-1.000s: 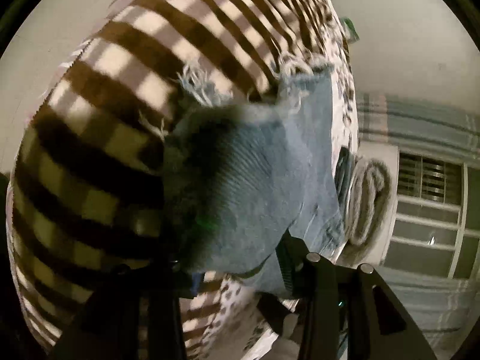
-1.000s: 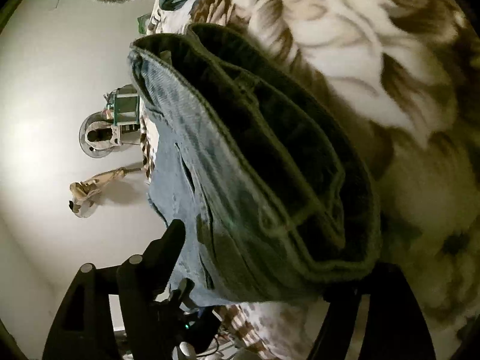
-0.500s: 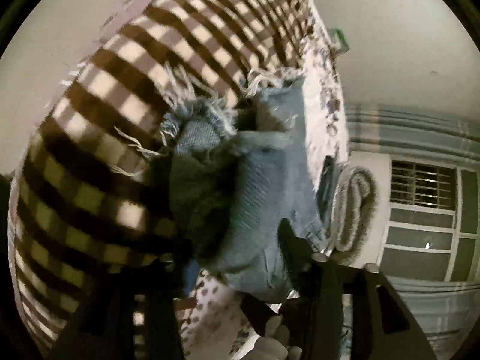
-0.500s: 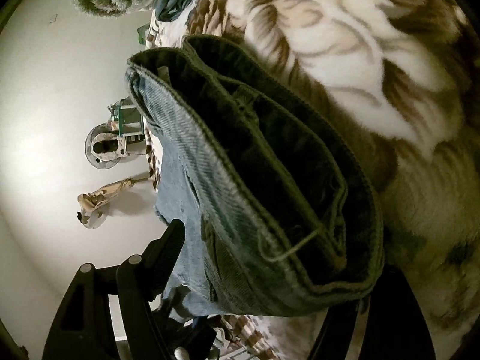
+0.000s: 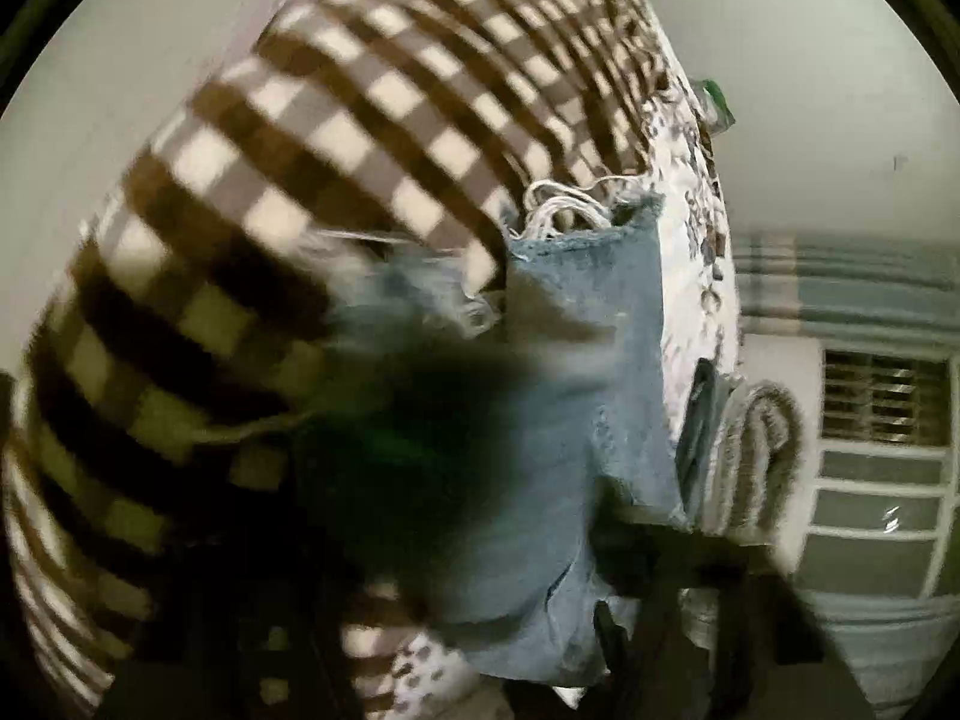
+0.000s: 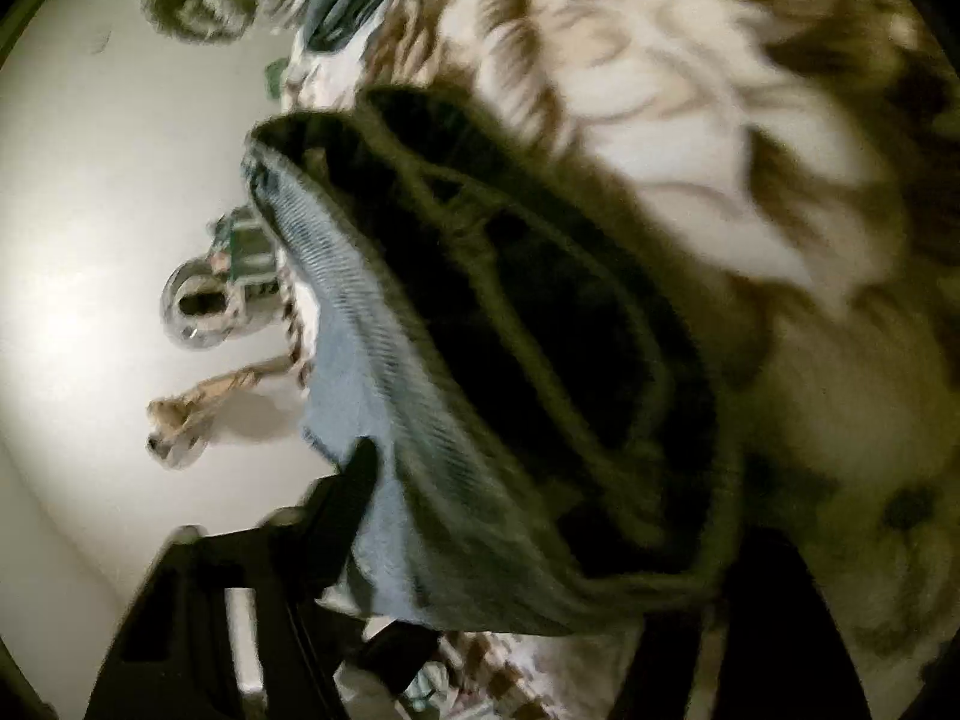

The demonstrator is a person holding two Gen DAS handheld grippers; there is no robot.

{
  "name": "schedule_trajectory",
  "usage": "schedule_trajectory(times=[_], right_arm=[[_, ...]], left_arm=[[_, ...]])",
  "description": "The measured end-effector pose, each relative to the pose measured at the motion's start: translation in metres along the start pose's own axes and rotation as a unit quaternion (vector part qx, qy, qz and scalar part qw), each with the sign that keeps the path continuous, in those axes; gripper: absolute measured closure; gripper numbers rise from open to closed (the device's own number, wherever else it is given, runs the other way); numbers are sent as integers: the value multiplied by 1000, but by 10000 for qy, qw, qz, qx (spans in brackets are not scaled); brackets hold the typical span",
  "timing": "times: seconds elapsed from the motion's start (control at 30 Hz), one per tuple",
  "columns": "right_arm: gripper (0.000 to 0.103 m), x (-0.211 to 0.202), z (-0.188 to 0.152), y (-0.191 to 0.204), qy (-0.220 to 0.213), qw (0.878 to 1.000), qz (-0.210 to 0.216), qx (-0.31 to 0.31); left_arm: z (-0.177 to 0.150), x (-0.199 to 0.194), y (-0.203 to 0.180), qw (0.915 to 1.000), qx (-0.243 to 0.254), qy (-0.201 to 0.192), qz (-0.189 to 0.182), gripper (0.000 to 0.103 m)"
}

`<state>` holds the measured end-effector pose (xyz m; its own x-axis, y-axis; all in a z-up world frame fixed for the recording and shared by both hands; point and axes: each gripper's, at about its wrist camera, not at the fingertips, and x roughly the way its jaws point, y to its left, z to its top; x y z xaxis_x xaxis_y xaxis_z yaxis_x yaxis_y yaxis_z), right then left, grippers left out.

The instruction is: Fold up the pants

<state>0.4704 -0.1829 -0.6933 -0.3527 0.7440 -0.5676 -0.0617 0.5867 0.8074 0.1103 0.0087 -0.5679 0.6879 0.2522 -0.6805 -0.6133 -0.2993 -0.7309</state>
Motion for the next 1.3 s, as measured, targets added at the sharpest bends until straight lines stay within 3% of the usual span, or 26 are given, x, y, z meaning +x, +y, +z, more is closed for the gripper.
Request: schedule_trajectory(times=[0.13, 0.4, 0.63, 0.8, 0.97, 1.07, 1.17, 1.3], right_arm=[[74, -8, -10, 5, -322, 9993, -128, 120], [83, -31, -21, 63, -601, 9974, -367, 135], [84, -76, -13, 146, -831, 9958, -357, 151], [84, -128, 18, 218, -1425, 9895, -168, 199], [84, -192, 61, 289, -2376, 9712, 69, 141], [84, -230, 96, 325, -3057, 9518, 214, 135], [84, -257, 129, 340, -3636, 9307, 348, 198], [84, -270, 172, 326, -4177, 9068, 407, 399]], left_arm=[[-3, -11, -13, 9994, 323, -49, 88, 82], [6, -45, -80, 9955, 877, 120, 338, 84], [22, -63, -200, 9852, 1649, 436, 185, 84], [32, -45, -308, 9720, 2164, 862, -298, 84], [33, 2, -432, 9500, 2590, 1426, -1008, 84], [23, 37, -503, 9317, 2879, 1728, -1389, 84], [4, 83, -566, 9063, 3298, 1981, -1749, 84], [-18, 155, -589, 8814, 3735, 2311, -1739, 84]])
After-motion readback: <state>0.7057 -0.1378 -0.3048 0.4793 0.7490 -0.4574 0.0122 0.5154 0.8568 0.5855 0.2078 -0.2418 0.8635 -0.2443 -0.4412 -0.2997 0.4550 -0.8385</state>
